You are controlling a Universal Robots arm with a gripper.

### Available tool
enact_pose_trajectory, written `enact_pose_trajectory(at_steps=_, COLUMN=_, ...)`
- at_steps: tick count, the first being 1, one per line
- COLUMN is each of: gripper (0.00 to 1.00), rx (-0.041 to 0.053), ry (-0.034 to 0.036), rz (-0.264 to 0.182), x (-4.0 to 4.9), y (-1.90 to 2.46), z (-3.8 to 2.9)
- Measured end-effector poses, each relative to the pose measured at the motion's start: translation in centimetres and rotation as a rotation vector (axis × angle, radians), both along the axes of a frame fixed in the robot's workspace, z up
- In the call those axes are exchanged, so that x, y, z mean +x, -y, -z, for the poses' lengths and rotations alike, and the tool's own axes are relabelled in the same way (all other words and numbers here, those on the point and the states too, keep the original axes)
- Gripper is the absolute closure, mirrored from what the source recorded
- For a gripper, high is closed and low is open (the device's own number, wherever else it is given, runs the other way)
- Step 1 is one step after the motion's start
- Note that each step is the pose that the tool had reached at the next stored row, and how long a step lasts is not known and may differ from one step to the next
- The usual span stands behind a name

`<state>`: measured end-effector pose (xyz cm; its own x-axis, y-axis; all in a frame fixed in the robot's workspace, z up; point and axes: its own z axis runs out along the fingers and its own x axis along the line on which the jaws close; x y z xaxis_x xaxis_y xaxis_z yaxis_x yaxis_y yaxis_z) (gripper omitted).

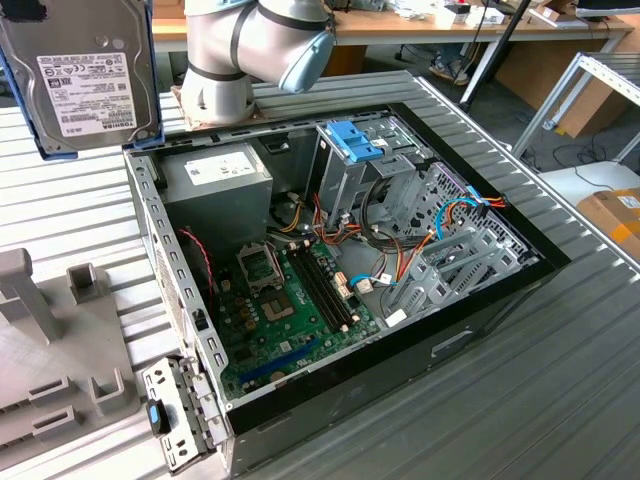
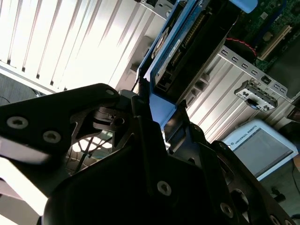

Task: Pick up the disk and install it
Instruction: 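Pick up the disk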

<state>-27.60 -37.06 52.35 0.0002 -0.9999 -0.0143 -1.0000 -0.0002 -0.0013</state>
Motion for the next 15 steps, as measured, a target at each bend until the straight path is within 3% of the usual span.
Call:
enact_pose_trajectory(at_steps=5, gripper=0.64, rx=0.0000, ry=0.0000, rz=0.000, x=1.92, y=-0.02, z=0.00)
enact_pose_trajectory(at_steps=15, gripper=0.64, rx=0.0001, ry=0.0000, rz=0.000, x=4.15, y=-0.08, z=0.01)
